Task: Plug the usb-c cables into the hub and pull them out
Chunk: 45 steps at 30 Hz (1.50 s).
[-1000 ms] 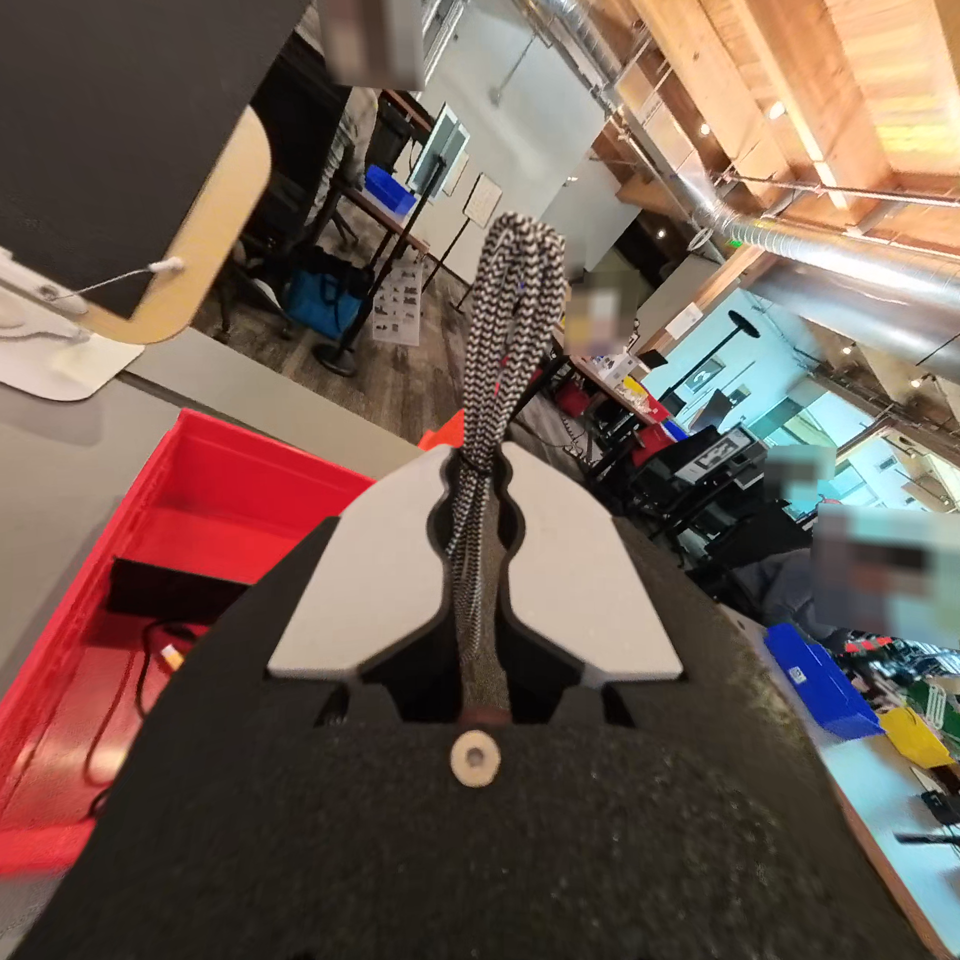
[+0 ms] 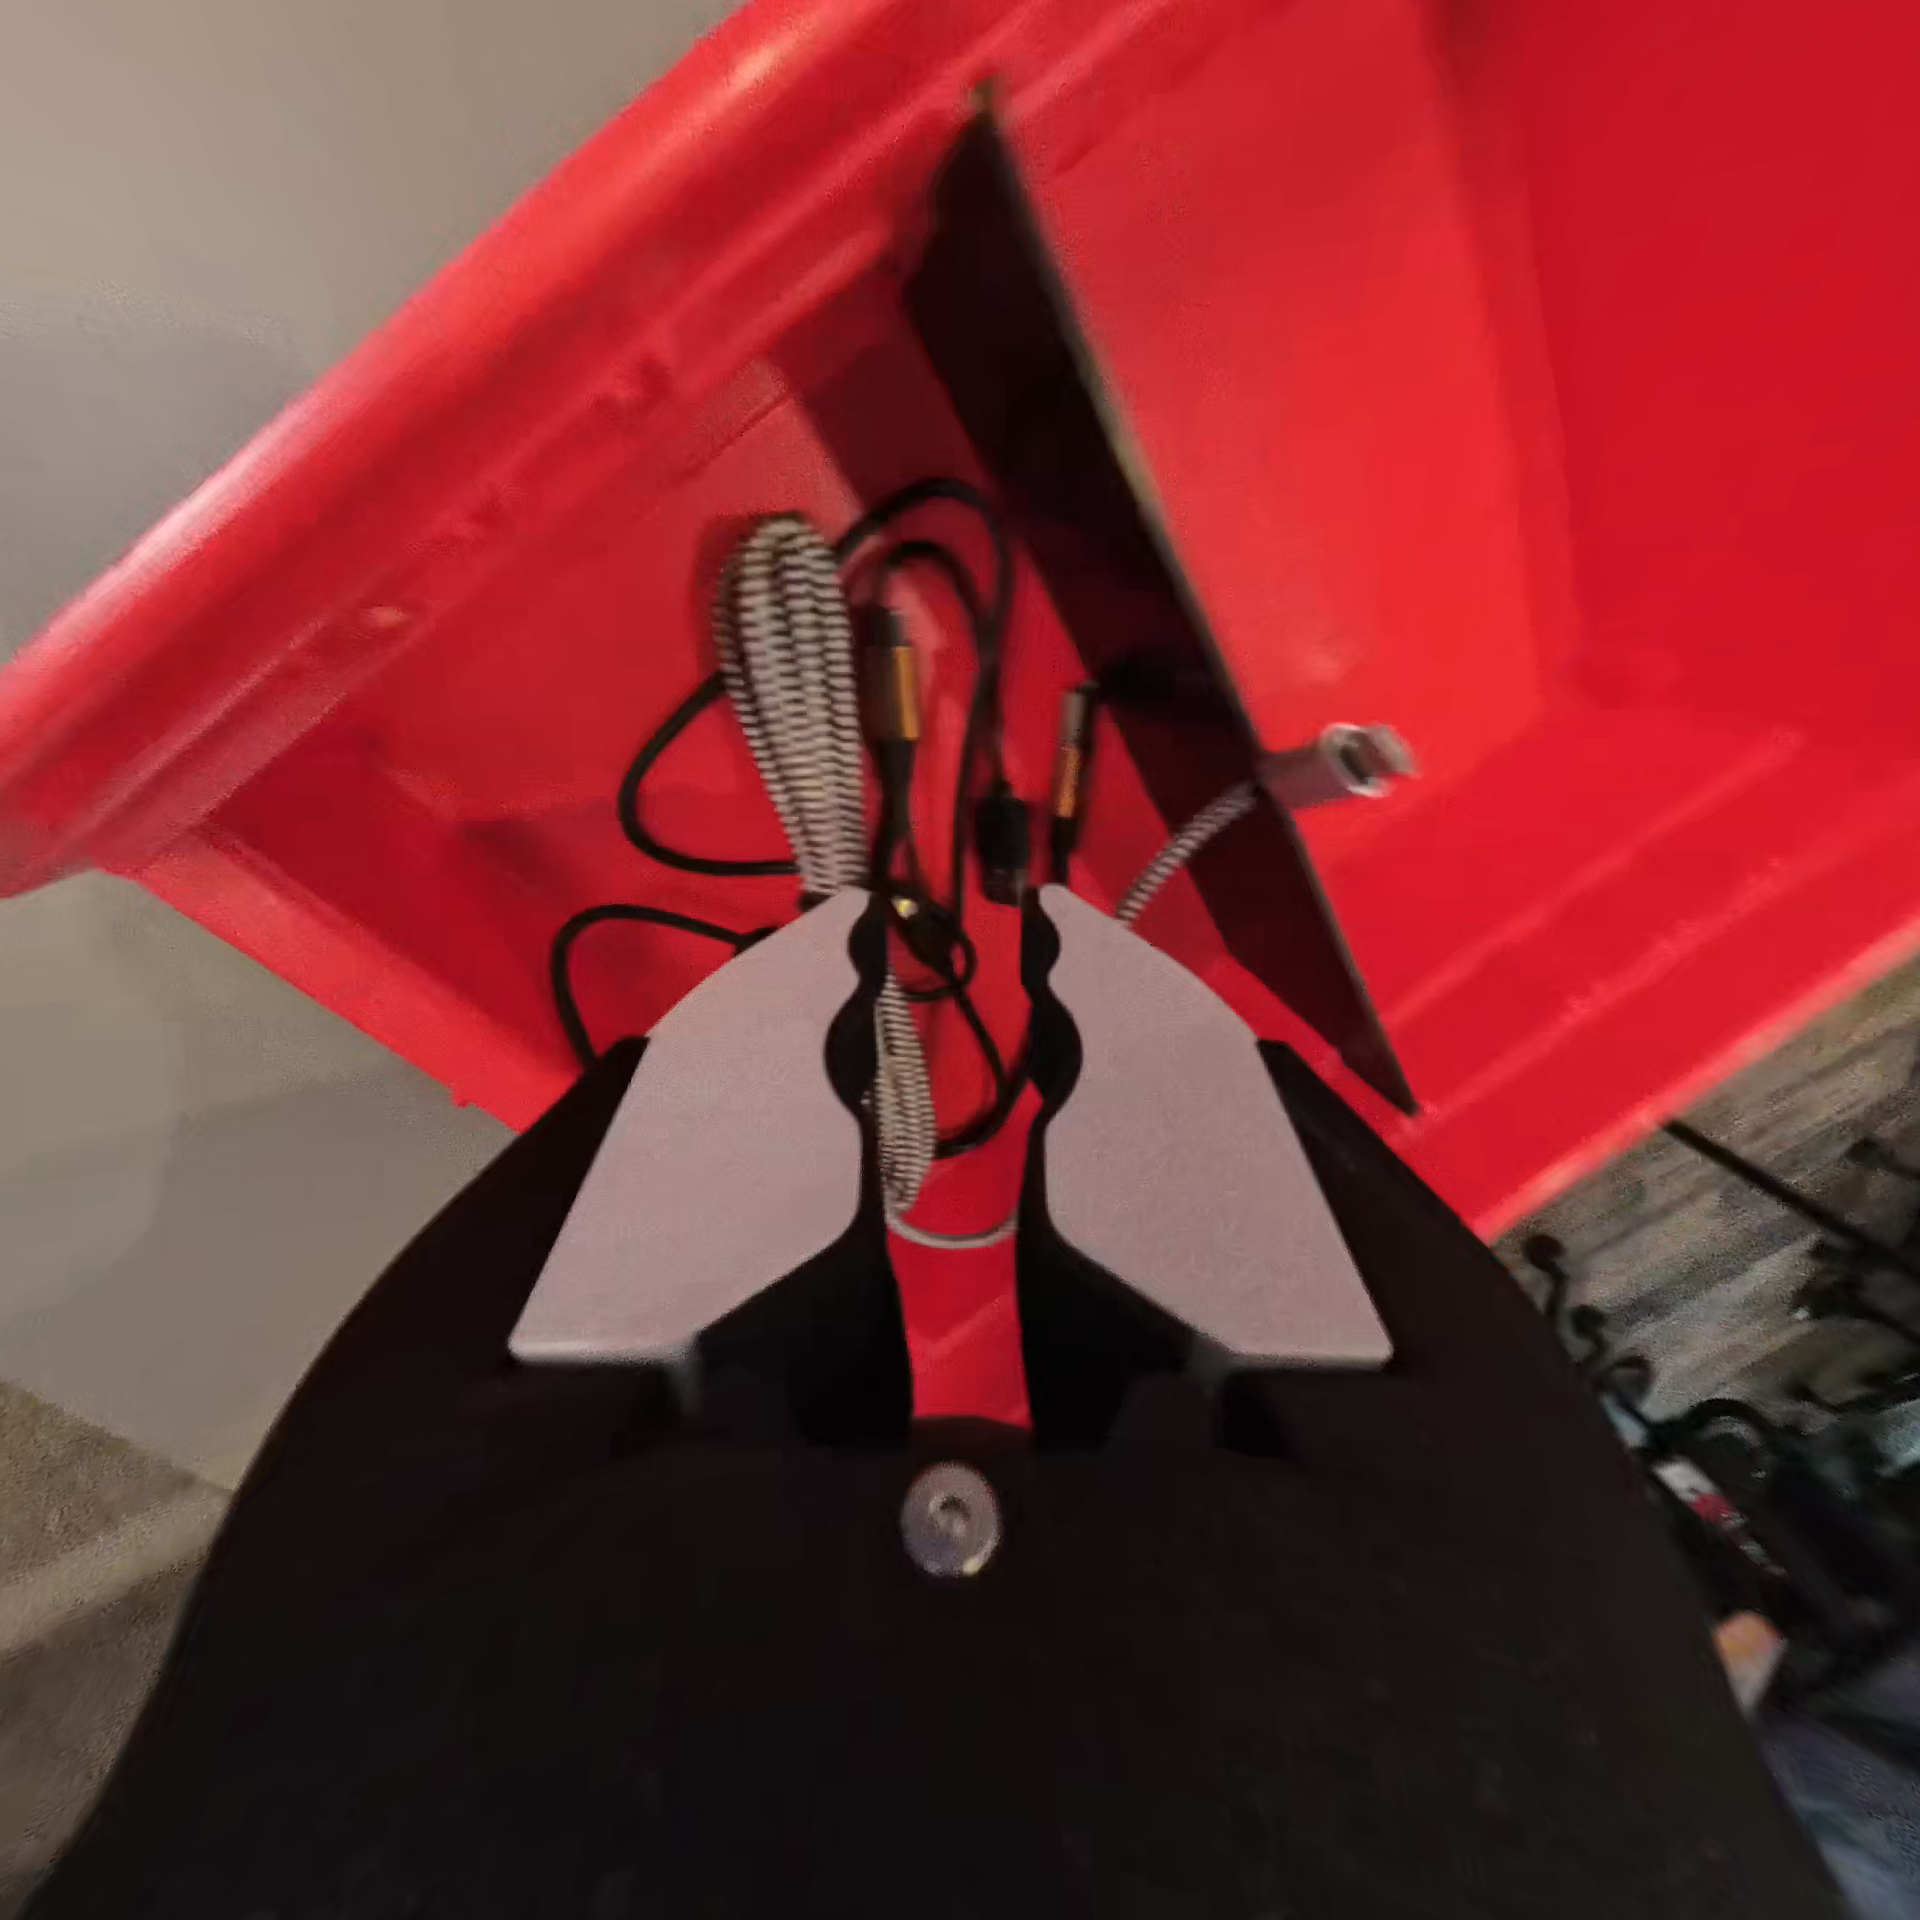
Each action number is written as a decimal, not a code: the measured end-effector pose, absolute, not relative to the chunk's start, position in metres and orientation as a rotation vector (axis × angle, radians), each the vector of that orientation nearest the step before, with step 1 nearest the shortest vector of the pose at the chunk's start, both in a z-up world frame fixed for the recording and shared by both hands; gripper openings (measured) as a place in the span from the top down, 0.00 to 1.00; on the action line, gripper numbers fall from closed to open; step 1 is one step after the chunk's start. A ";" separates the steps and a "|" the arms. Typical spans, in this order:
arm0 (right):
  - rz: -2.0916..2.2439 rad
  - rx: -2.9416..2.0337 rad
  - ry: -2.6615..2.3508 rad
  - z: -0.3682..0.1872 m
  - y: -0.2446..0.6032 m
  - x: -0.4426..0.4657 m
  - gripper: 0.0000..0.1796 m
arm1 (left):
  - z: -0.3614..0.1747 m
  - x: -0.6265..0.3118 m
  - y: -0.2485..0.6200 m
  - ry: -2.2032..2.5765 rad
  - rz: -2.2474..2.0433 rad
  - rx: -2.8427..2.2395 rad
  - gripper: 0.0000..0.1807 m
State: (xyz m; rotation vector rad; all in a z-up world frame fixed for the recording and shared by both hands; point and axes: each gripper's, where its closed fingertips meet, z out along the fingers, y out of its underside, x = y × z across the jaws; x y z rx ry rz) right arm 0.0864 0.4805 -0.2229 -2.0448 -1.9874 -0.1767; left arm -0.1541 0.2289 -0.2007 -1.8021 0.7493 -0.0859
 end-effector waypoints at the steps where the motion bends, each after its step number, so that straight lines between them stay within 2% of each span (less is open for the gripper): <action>1: -0.164 -2.054 -1.899 -0.213 0.488 0.087 0.87 | -0.202 -0.154 0.229 0.751 -0.088 -1.806 0.87; 3: -0.158 -2.057 -1.737 -0.203 0.506 0.088 0.88 | -0.203 -0.153 0.230 0.756 -0.090 -1.810 0.87; 7: -0.270 -2.094 -1.593 -0.218 0.531 0.099 0.87 | -0.202 -0.149 0.229 0.772 -0.087 -1.803 0.87; 9: -0.264 -2.105 -1.569 -0.226 0.532 0.099 0.88 | -0.201 -0.146 0.229 0.776 -0.087 -1.799 0.87; 12: -0.260 -2.175 -1.512 -0.237 0.533 0.105 0.97 | -0.203 -0.145 0.229 0.786 -0.082 -1.802 0.87; 18: -0.273 -2.499 -1.465 -0.282 0.519 0.124 0.98 | -0.203 -0.145 0.229 0.789 -0.080 -1.803 0.87; 21: -0.274 -2.508 -1.409 -0.281 0.526 0.122 0.98 | -0.203 -0.146 0.229 0.784 -0.082 -1.803 0.87; 22: -0.259 -2.507 -1.397 -0.279 0.526 0.120 0.97 | -0.202 -0.146 0.229 0.779 -0.084 -1.801 0.87; 25: -0.286 -2.484 -1.356 -0.260 0.522 0.124 0.77 | -0.197 -0.150 0.229 0.752 -0.102 -1.785 0.87; 28: -0.369 -2.358 -1.245 -0.216 0.510 0.122 0.75 | -0.190 -0.154 0.229 0.696 -0.183 -1.766 0.87; 31: -0.161 -2.127 -1.238 -0.172 0.461 0.065 0.76 | -0.178 -0.154 0.227 0.636 -0.373 -1.731 0.87; 36: 0.567 -1.646 -1.503 -0.157 0.304 -0.087 0.75 | -0.161 -0.165 0.229 0.434 -0.735 -1.701 0.87; 41: 0.430 -1.310 -1.555 -0.177 0.245 -0.153 0.79 | -0.176 -0.179 0.239 0.274 -0.818 -1.800 0.87; 45: 0.369 -1.368 -1.612 -0.207 0.241 -0.176 0.79 | -0.178 -0.170 0.237 0.254 -0.873 -1.804 0.87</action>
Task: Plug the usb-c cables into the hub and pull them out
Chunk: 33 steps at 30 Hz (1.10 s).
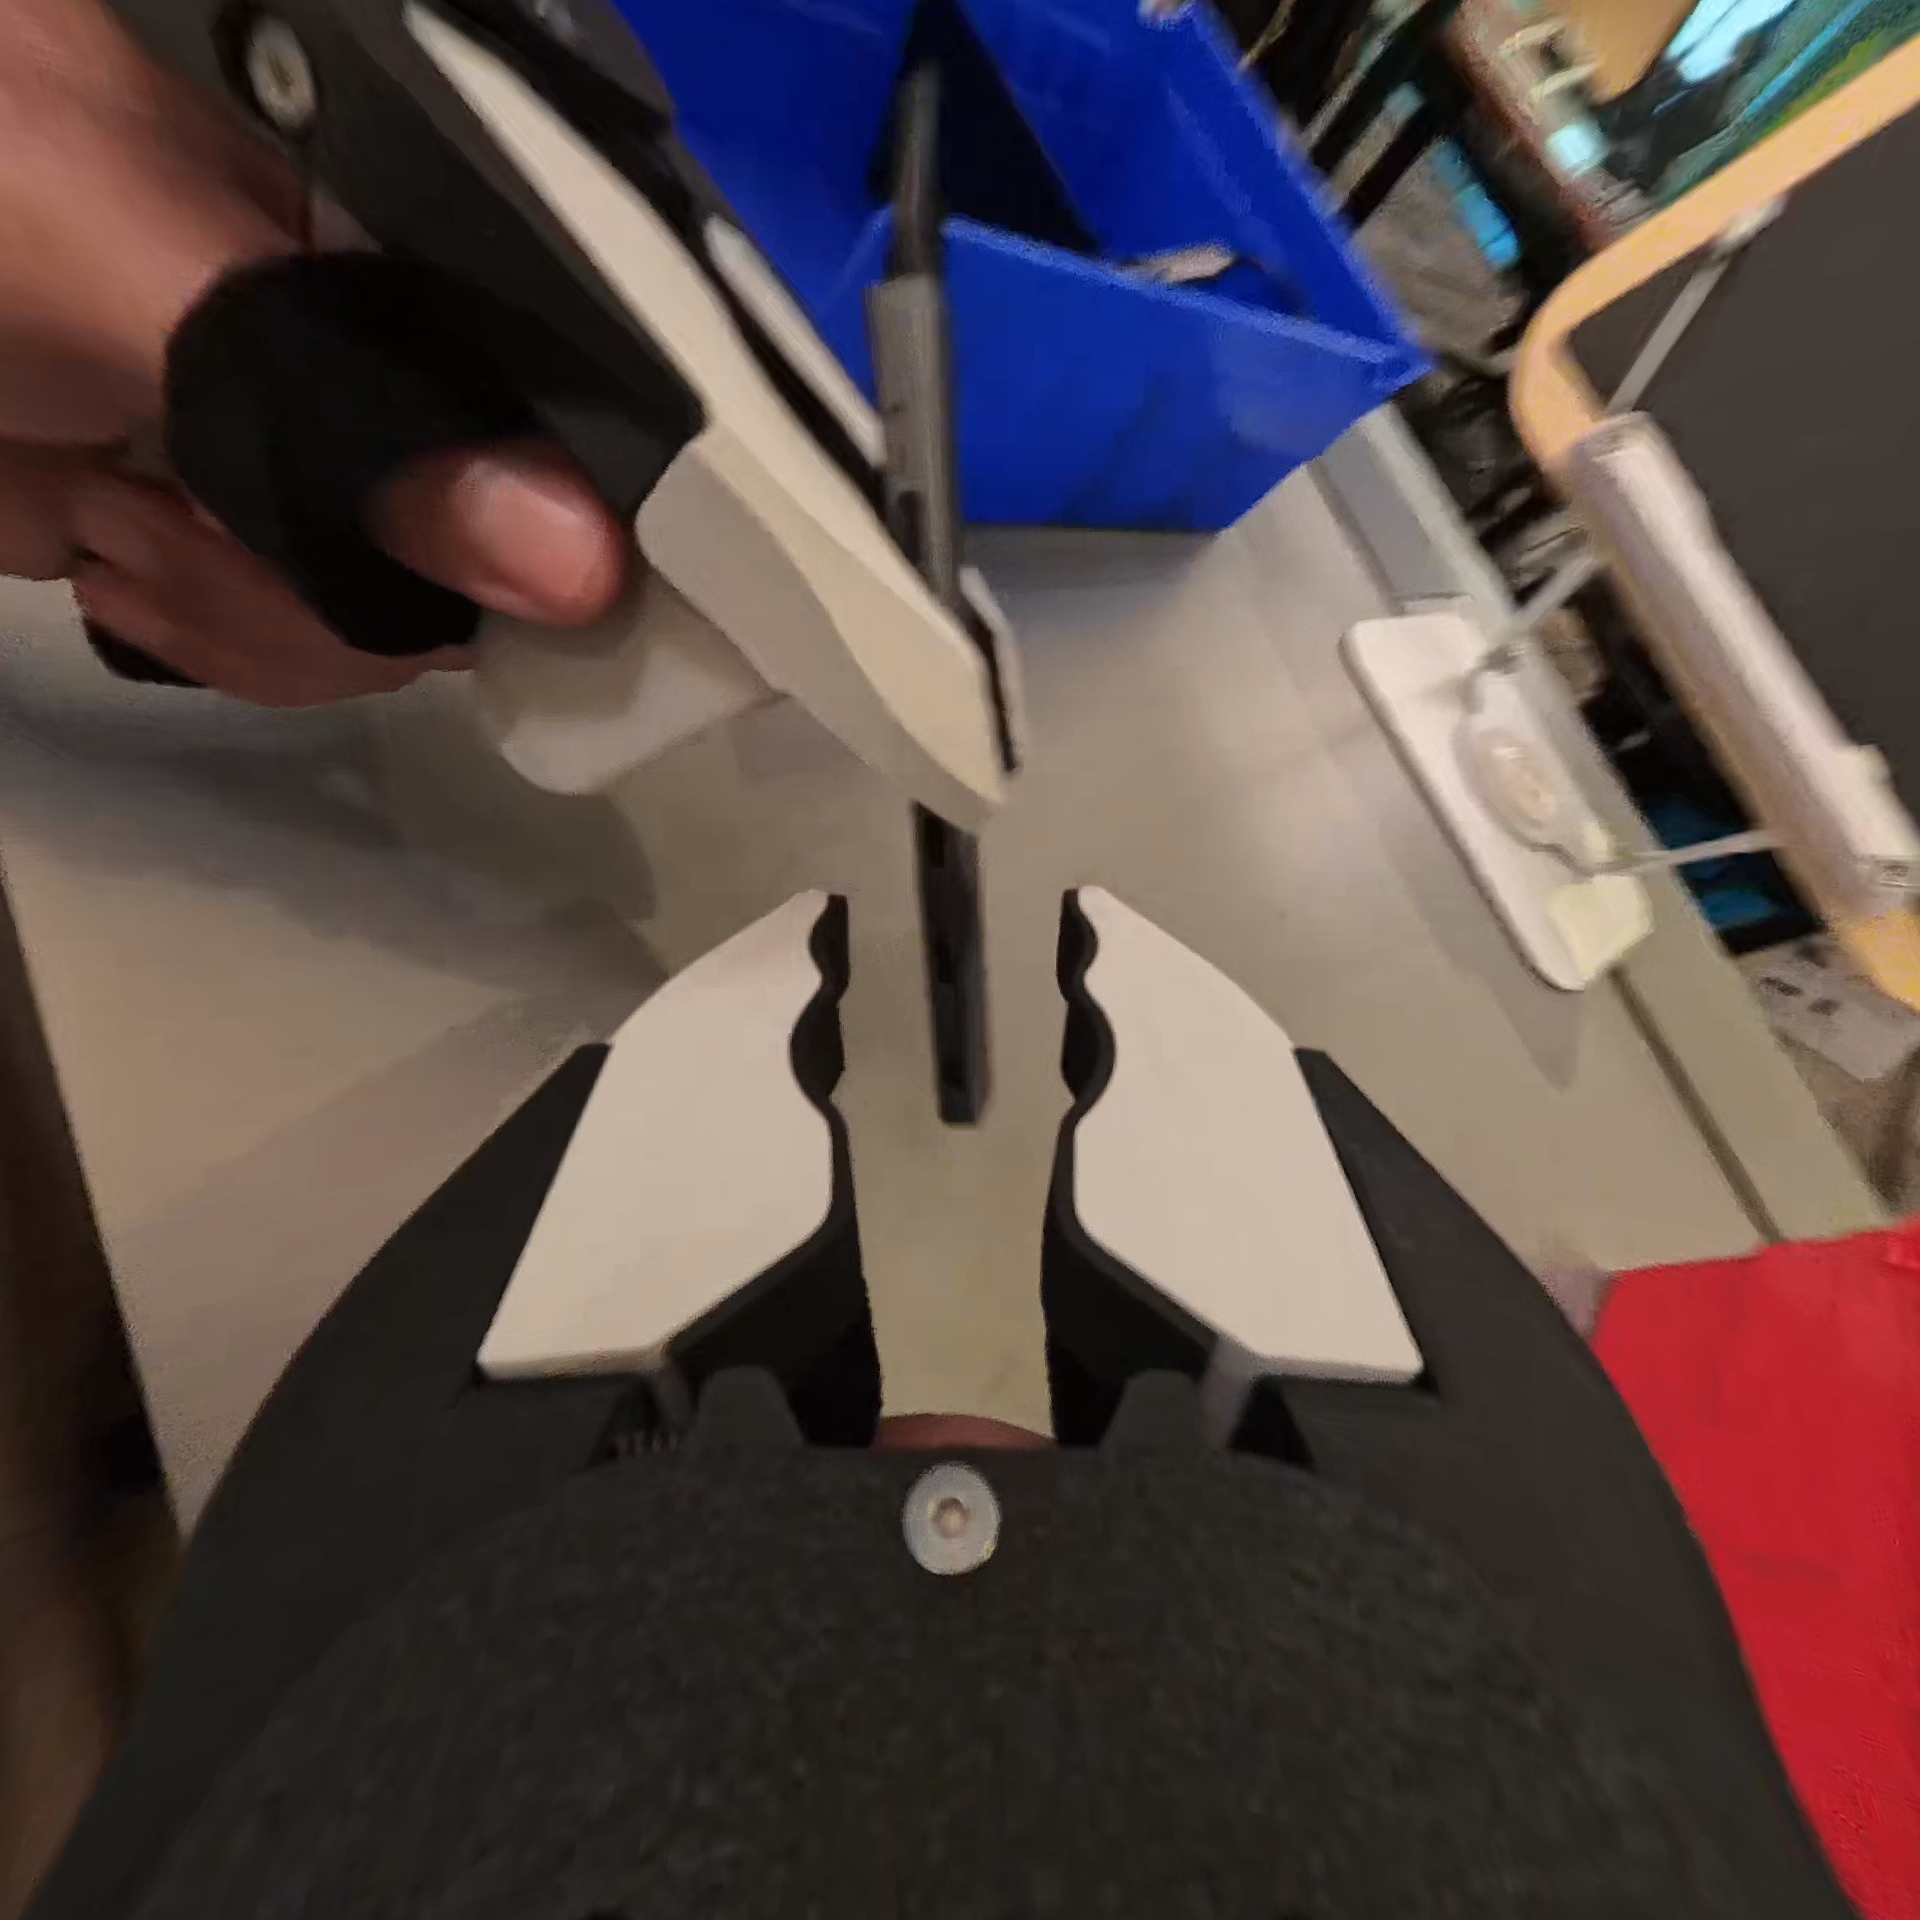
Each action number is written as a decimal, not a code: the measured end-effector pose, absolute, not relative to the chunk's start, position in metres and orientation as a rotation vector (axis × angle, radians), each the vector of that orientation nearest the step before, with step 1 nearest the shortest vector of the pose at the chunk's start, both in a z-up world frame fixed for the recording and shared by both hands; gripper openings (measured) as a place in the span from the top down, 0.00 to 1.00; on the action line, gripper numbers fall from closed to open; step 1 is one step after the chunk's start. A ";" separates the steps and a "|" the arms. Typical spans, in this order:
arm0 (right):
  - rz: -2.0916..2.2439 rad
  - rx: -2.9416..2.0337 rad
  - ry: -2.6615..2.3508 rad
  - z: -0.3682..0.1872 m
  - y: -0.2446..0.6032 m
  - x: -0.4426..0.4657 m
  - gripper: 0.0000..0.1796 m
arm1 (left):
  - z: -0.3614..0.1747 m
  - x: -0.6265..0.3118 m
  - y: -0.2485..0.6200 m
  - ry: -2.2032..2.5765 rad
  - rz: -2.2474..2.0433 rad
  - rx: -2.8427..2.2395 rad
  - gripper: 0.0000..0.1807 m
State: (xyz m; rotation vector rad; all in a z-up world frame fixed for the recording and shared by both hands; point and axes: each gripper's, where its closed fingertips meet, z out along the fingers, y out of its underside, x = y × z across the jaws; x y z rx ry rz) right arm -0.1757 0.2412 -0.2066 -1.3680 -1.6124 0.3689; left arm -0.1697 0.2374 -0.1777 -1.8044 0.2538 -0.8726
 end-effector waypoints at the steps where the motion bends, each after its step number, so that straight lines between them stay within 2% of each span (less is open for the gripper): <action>1: 0.370 -1.377 -1.647 -0.214 0.238 -0.179 0.79 | -0.177 -0.166 0.236 0.265 -0.877 -1.806 0.87; 2: 0.332 -1.364 -1.645 -0.214 0.239 -0.179 0.89 | -0.178 -0.163 0.234 0.273 -0.875 -1.807 0.87; 3: 0.291 -1.338 -1.628 -0.211 0.242 -0.177 0.94 | -0.177 -0.163 0.234 0.266 -0.865 -1.801 0.87; 5: 0.329 -1.334 -1.615 -0.205 0.243 -0.172 0.95 | -0.174 -0.163 0.233 0.270 -0.845 -1.788 0.86; 7: 0.326 -1.367 -1.578 -0.194 0.257 -0.159 0.95 | -0.169 -0.167 0.232 0.287 -0.794 -1.769 0.80; 10: 0.228 -1.412 -1.448 -0.158 0.301 -0.122 0.95 | -0.167 -0.172 0.228 0.337 -0.723 -1.766 0.82; 14: 0.077 -1.457 -1.274 -0.084 0.373 -0.048 0.95 | -0.190 -0.180 0.204 0.369 -0.656 -1.859 0.86; 17: -0.237 -1.475 -1.373 -0.062 0.439 0.024 0.94 | -0.194 -0.190 0.186 0.375 -0.565 -1.870 0.89; 23: -0.149 -1.615 -1.526 -0.082 0.538 0.054 0.94 | -0.185 -0.209 0.182 0.349 -0.458 -1.823 0.91; 27: -0.381 -1.712 -1.472 -0.090 0.598 0.080 0.95 | -0.189 -0.208 0.182 0.339 -0.493 -1.844 0.91; 30: -0.363 -1.795 -1.547 -0.108 0.603 0.085 0.95 | -0.189 -0.212 0.181 0.363 -0.436 -1.841 0.91; 33: -0.209 -1.706 -1.470 -0.070 0.591 0.074 0.95 | -0.194 -0.218 0.180 0.385 -0.385 -1.856 0.92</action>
